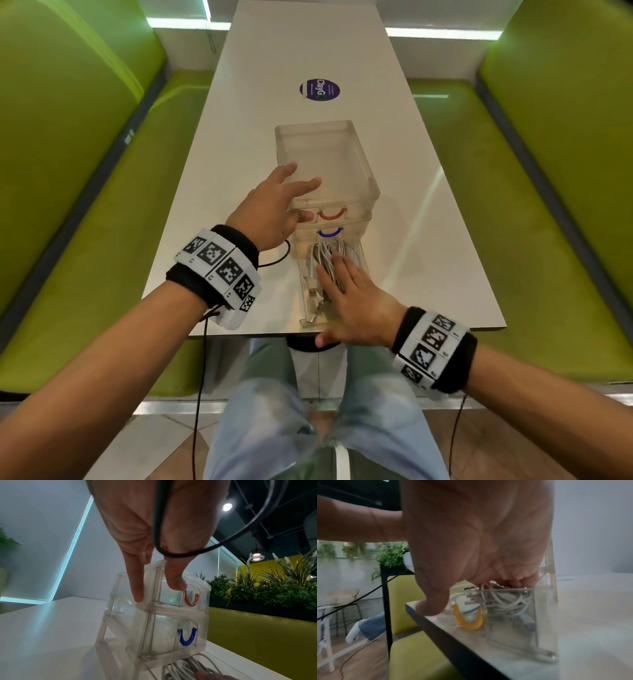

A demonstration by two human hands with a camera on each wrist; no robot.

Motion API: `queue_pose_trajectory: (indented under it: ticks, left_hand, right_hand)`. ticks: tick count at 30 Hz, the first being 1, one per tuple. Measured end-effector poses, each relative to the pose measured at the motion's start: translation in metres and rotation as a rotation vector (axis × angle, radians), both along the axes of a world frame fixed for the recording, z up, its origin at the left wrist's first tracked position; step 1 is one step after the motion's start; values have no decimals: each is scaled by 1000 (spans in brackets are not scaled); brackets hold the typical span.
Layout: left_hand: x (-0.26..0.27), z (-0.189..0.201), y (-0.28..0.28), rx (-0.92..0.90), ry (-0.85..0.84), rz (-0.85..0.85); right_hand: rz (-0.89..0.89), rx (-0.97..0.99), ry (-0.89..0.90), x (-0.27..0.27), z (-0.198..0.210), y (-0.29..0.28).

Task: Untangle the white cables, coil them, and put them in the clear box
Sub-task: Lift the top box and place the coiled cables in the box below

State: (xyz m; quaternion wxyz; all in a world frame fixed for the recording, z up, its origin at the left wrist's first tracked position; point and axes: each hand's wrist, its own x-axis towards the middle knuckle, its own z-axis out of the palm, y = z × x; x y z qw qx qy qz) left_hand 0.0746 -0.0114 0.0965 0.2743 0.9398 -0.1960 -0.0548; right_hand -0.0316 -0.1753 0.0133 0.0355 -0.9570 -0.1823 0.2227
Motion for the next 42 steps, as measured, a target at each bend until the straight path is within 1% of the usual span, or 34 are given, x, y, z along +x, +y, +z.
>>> queue_pose_trajectory:
  ticks: [7,11,16,20,23,24,29,31,33,38,42]
  left_hand:
    - [5,3,4,3,10,6]
    - [4,2,1,-16,30,-26]
    - [2,-1,0,-7,-5,-28]
    - [4,-2,1,-14,-6,-34]
    - [5,-2,1,-22,4,-36]
    - [6,-2,1,-28,9,-36]
    - [7,-2,2,-30,16,-32]
    - [8,-2,2,-23,16,-38]
    - [8,-2,2,-24,19,-46]
    - [8,-2,3,-13,9,-44]
    - [8,-2,3,-18,7,-50]
  right_hand:
    - [101,-60,26,20,5,-4]
    - [7,7,-80,33,7,4]
    - [-24,8,-128,9,12,12]
    - [-13,118,-274,-14,9,-2]
    - [-9,176,-232,-13,22,-4]
    - [-4,163,-202,-9,23,-3]
    - [29,121,-193,9,20,4]
    - [34,100,-164,11,23,-1]
    - [23,122,-172,14,24,-8]
    - [-28,180,-281,25,12,-11]
    - [-56,206,-411,32,4,-9]
